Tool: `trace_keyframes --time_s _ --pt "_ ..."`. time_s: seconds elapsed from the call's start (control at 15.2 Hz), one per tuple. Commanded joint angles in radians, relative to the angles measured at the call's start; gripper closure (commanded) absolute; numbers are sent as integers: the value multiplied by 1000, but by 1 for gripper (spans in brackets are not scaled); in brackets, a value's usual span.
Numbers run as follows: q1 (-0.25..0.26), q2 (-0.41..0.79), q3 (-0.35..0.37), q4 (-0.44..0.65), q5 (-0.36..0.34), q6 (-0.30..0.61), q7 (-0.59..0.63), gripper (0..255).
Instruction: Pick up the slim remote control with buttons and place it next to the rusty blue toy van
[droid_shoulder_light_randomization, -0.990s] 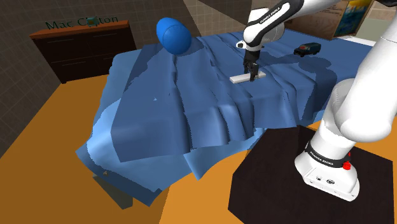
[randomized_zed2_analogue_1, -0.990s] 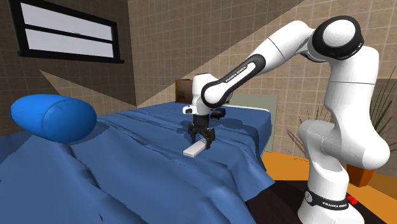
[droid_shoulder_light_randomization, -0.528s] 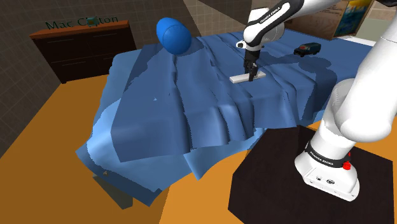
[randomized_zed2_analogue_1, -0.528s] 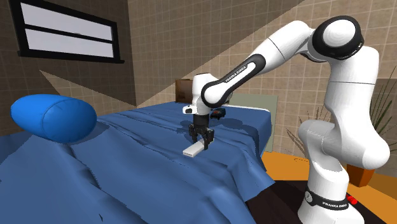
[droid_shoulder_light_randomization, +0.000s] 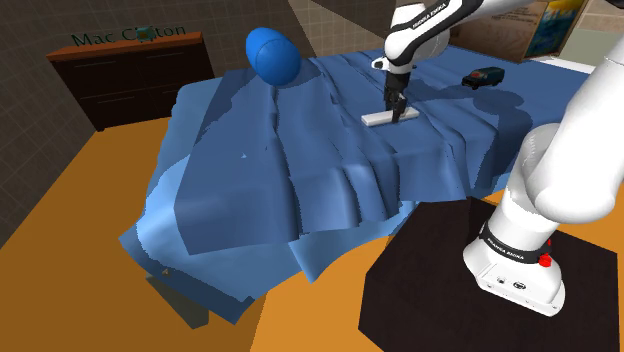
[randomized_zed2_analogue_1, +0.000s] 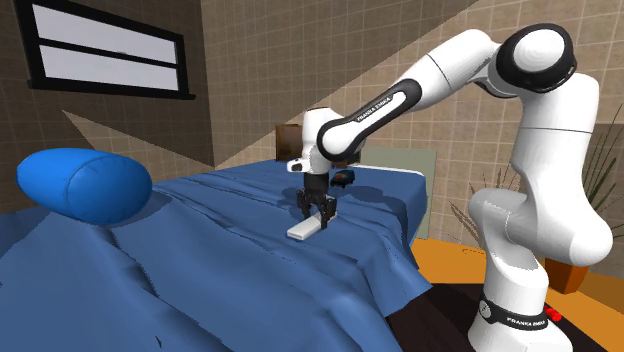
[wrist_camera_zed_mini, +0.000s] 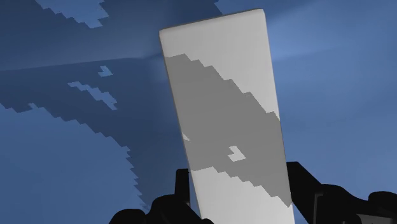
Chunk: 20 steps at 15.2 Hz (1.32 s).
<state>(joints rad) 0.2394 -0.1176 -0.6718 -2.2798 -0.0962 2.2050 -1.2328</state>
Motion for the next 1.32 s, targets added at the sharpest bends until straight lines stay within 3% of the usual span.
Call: trace_keyframes --time_s 0.0,1.25 --pt "0 -16 5 16 -10 -29 8 255" --pt "-1 -110 44 197 -51 -292 44 255"
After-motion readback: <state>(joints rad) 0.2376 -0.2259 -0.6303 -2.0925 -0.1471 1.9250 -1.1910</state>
